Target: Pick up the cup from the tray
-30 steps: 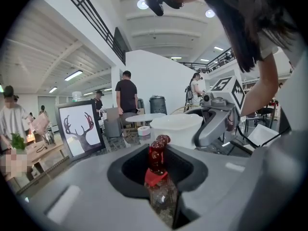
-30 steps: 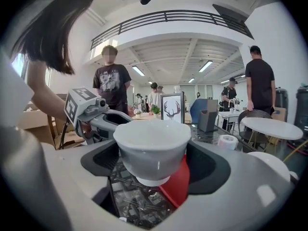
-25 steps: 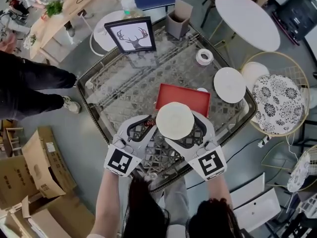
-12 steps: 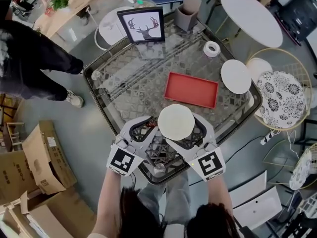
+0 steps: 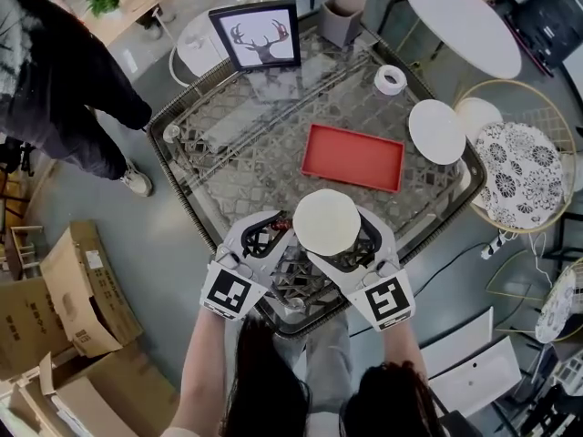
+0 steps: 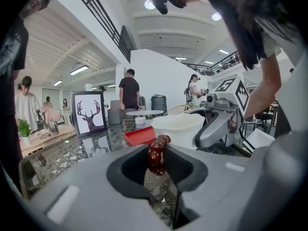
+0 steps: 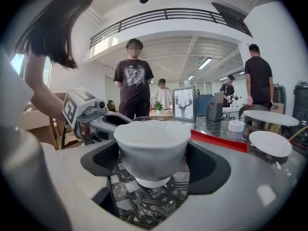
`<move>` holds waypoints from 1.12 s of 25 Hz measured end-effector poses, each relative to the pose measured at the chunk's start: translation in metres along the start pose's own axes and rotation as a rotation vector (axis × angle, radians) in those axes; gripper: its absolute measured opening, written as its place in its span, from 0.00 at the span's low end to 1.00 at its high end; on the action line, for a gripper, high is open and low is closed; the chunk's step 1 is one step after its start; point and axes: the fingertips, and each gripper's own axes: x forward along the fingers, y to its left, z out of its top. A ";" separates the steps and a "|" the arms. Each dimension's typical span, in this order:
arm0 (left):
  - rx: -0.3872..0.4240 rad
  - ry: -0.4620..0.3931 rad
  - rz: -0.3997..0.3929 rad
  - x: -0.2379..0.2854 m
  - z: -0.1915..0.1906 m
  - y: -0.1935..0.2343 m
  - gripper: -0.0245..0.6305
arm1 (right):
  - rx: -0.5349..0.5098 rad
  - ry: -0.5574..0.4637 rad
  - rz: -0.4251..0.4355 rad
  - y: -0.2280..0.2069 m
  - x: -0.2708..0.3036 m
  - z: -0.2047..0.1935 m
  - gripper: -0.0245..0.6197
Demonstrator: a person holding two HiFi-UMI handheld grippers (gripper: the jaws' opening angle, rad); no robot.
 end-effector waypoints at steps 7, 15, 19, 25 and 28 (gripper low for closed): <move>0.035 0.019 -0.019 0.007 0.001 0.000 0.18 | -0.019 0.022 -0.010 -0.005 0.000 -0.005 0.75; 0.006 0.021 -0.003 0.007 -0.006 -0.006 0.18 | 0.002 0.013 -0.014 -0.002 0.001 -0.005 0.79; -0.050 0.079 0.037 0.001 -0.017 -0.002 0.33 | 0.081 0.013 -0.055 -0.006 -0.010 -0.007 0.79; -0.185 0.066 0.092 -0.033 -0.017 -0.014 0.35 | 0.227 0.002 -0.153 -0.008 -0.056 -0.008 0.81; -0.274 0.069 0.151 -0.057 0.005 -0.018 0.05 | 0.257 -0.012 -0.196 0.004 -0.079 0.007 0.66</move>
